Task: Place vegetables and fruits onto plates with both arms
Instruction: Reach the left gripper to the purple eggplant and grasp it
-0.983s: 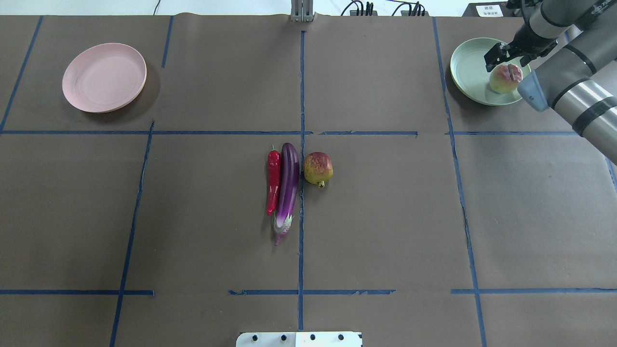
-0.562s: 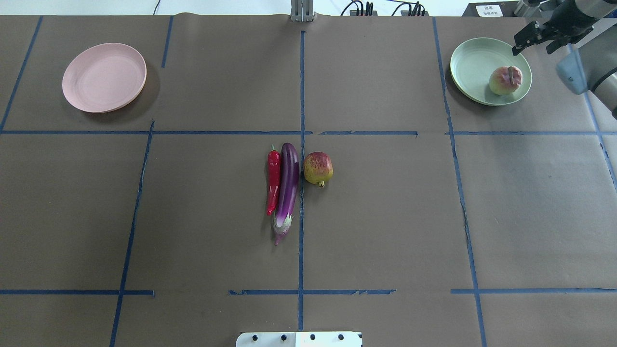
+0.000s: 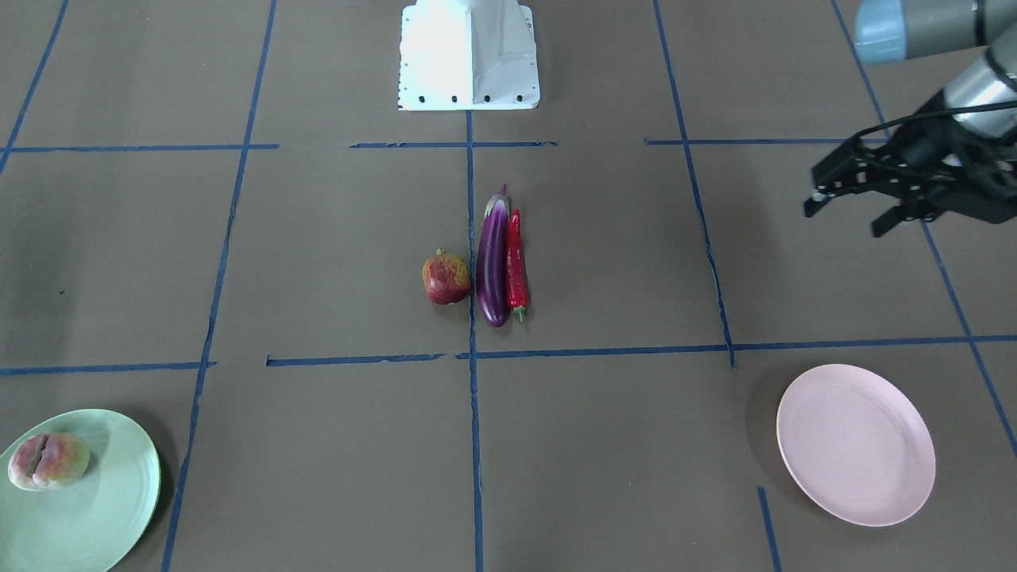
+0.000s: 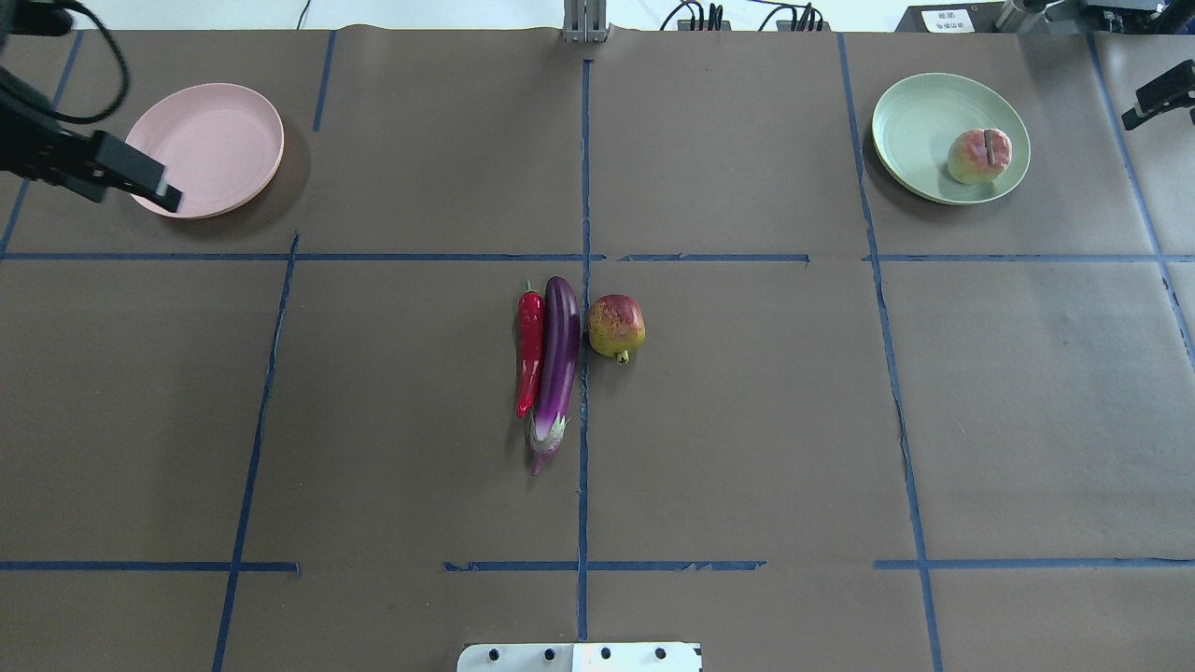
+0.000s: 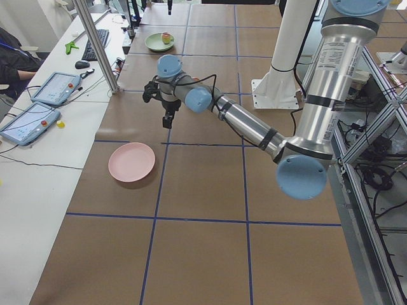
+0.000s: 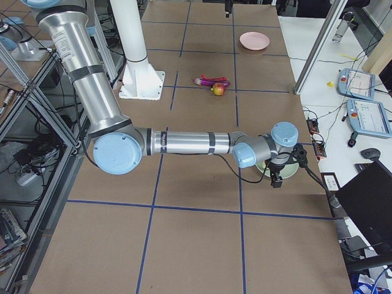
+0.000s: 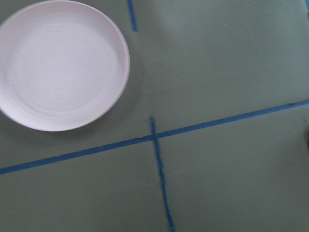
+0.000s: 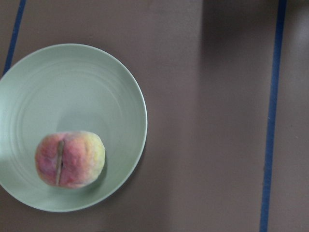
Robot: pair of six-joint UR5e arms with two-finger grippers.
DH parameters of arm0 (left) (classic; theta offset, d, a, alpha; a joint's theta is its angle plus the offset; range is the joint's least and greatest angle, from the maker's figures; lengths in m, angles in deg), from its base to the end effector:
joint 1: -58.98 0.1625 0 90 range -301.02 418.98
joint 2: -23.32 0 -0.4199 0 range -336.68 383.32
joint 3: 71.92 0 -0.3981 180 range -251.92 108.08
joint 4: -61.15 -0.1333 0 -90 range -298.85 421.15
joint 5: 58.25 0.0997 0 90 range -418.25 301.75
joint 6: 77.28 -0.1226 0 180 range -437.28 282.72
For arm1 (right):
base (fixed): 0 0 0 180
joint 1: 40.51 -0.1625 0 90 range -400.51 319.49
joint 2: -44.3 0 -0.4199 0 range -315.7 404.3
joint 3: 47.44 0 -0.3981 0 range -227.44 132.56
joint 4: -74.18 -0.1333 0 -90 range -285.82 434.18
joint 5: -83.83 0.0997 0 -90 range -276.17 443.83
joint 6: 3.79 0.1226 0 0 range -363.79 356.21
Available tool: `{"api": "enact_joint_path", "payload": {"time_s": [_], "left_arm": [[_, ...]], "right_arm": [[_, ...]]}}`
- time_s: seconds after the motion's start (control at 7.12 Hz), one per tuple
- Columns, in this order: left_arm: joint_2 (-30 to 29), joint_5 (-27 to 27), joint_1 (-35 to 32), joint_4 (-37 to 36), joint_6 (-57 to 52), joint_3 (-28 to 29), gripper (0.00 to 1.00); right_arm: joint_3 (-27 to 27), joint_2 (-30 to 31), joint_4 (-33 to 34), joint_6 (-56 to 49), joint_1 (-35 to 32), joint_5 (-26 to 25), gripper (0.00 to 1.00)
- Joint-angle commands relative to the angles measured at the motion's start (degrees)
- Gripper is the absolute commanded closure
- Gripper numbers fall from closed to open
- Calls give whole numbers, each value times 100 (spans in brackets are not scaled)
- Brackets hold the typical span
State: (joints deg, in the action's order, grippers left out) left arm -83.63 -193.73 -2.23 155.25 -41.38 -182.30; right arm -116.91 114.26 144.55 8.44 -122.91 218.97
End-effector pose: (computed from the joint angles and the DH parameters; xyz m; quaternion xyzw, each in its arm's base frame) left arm 0.2346 -0.5222 0.3212 0.0822 0.4800 0.0830 0.8695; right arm -0.0419 -0.6648 0.6094 0.0861 -0.3993 -0.0270 0.9124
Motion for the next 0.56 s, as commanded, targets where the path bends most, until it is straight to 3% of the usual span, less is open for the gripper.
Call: {"api": "enact_joint_path", "payload": {"time_s": [0.0,0.14,0.28,0.42], "left_arm": [[-981,597,1361,-23,1631,129,0],[-1290,1550,2062,-23,2275,243,0],[-1694,2491,2626,-14,2655,706,0],[-2089,3014,2989,21,2964,1250,1]], "right_arm": [[-408,491,345,-564,-241,12,0],[-497,553,345,-564,-241,12,0],[-515,562,336,-564,-241,12,0],[-515,580,328,-555,-241,4,0]]}}
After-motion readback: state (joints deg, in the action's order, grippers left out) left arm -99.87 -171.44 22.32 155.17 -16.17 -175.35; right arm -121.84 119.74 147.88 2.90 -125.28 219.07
